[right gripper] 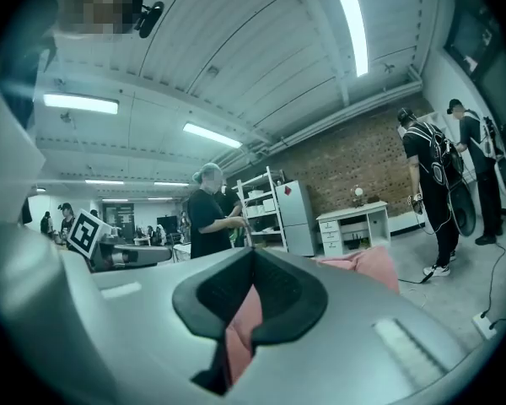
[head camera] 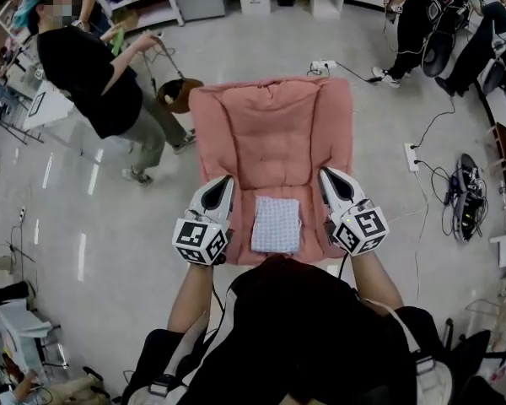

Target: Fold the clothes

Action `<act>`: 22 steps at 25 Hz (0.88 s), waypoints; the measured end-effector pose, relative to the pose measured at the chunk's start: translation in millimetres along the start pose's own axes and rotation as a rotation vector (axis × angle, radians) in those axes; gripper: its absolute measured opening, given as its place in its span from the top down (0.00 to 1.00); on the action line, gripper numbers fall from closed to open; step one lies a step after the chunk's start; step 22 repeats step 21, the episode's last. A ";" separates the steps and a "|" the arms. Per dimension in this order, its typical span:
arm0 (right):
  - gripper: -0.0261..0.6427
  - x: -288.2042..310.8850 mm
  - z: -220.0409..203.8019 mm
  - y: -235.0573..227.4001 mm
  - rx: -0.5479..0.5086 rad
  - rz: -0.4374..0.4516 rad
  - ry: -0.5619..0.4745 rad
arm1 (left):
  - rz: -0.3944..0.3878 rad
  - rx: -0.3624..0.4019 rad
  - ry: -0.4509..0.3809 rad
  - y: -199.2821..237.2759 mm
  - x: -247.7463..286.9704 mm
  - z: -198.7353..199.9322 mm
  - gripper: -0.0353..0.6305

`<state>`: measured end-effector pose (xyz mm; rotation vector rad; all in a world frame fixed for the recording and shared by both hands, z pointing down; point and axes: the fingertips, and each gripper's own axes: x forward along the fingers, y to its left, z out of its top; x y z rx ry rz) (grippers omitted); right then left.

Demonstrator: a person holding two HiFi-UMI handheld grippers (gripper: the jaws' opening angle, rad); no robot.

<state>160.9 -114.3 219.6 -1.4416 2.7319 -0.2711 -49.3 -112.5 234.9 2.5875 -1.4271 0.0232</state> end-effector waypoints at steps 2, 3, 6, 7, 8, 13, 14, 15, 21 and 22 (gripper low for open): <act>0.95 0.1 2.4 0.5 -0.014 -0.016 -0.006 | -0.016 0.002 -0.008 4.1 2.7 3.2 0.94; 0.95 0.1 2.6 0.3 -0.023 -0.023 -0.005 | -0.024 0.002 -0.011 5.3 4.8 4.4 0.94; 0.95 -1.8 -2.2 -4.5 -0.003 -0.049 0.016 | -0.049 -0.004 -0.011 5.0 12.4 2.5 0.94; 0.95 -2.4 -3.0 -7.3 0.012 -0.059 0.020 | -0.055 -0.007 -0.011 4.6 15.6 1.5 0.94; 0.95 -2.9 -2.9 -9.9 0.020 -0.068 0.021 | -0.061 -0.009 -0.009 4.2 18.5 0.7 0.94; 0.95 -2.7 -3.8 -15.8 -0.007 -0.101 0.020 | -0.085 0.006 0.000 3.4 27.2 -2.0 0.94; 0.95 -2.2 -4.6 -16.9 -0.010 -0.104 0.022 | -0.087 0.009 0.000 3.9 28.6 -2.1 0.94; 0.95 -1.6 -5.4 -18.2 -0.010 -0.106 0.024 | -0.088 0.009 0.000 4.3 29.9 -2.3 0.94; 0.95 1.4 -14.7 -25.9 0.001 -0.104 0.039 | -0.085 -0.009 0.012 4.9 37.1 -10.7 0.94; 0.95 1.4 -14.7 -25.9 0.001 -0.104 0.039 | -0.085 -0.009 0.012 4.9 37.1 -10.7 0.94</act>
